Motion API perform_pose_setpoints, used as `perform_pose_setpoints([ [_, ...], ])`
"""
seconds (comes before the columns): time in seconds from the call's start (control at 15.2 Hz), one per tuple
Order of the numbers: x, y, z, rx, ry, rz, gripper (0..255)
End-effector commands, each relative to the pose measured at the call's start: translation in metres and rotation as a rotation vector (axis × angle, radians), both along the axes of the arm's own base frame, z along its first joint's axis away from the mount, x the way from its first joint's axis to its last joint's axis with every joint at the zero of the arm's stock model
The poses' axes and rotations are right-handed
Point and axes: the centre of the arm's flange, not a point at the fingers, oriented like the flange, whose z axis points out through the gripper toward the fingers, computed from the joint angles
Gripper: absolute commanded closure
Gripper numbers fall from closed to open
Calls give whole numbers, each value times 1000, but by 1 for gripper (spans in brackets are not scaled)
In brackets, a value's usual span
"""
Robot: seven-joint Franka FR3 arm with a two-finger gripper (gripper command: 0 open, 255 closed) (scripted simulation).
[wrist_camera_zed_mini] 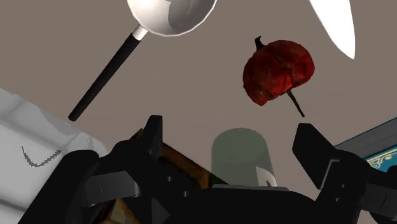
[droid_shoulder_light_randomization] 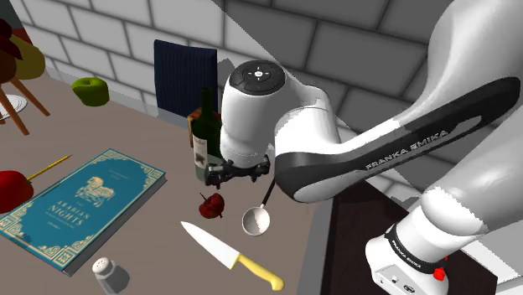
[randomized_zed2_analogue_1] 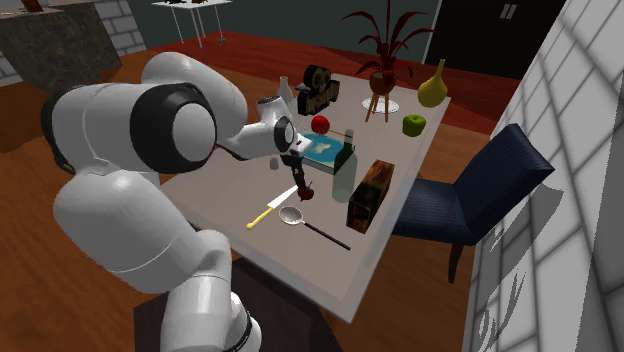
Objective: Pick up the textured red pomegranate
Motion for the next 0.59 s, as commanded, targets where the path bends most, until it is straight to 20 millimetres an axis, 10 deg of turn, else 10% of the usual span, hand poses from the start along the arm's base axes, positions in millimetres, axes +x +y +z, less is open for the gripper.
perform_pose_setpoints([
  [0.0,8,18,-18,4,-22,-32,0],
  [0.53,26,54,-70,5,-38,-90,0],
])
